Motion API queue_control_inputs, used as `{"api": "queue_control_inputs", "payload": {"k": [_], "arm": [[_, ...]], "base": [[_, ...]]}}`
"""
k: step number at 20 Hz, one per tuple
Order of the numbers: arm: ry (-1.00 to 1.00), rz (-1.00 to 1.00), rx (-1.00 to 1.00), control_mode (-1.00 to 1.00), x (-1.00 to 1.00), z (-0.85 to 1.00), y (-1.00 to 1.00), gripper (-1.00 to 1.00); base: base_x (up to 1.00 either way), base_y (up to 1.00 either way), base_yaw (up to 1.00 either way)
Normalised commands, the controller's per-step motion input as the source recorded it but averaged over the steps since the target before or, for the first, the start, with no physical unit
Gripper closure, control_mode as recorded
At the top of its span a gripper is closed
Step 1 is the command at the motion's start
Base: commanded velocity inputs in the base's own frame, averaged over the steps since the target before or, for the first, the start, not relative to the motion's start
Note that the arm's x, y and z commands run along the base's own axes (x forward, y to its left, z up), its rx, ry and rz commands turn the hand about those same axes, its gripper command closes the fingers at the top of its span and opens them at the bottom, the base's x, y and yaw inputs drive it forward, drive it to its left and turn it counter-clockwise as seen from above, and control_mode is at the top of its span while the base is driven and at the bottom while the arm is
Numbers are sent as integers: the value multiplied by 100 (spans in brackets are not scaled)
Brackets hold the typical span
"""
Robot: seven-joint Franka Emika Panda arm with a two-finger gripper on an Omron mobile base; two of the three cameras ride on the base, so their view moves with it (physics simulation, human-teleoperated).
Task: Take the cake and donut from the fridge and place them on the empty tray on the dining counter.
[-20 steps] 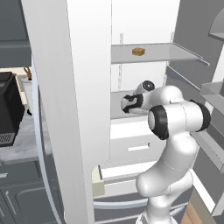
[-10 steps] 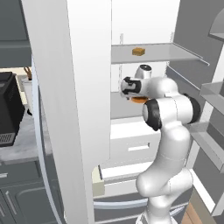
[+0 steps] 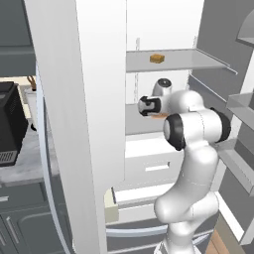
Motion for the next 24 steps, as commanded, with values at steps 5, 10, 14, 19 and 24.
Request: {"api": "queue_control_inputs", "payload": {"k": [5,10,14,19,24], "arm": [[-38,0,-4,-100,-97,47,0,100],[-4,5,0,-100,-99,100,0,100],[18,4,2,-100,-77,100,0,100],[21,1,9,-100,-78,88,0,100],[1,0,1,-100,-100,16,0,100]], "base": [[0,0,0],[0,0,0],[0,0,0],[0,0,0],[0,0,0]]}}
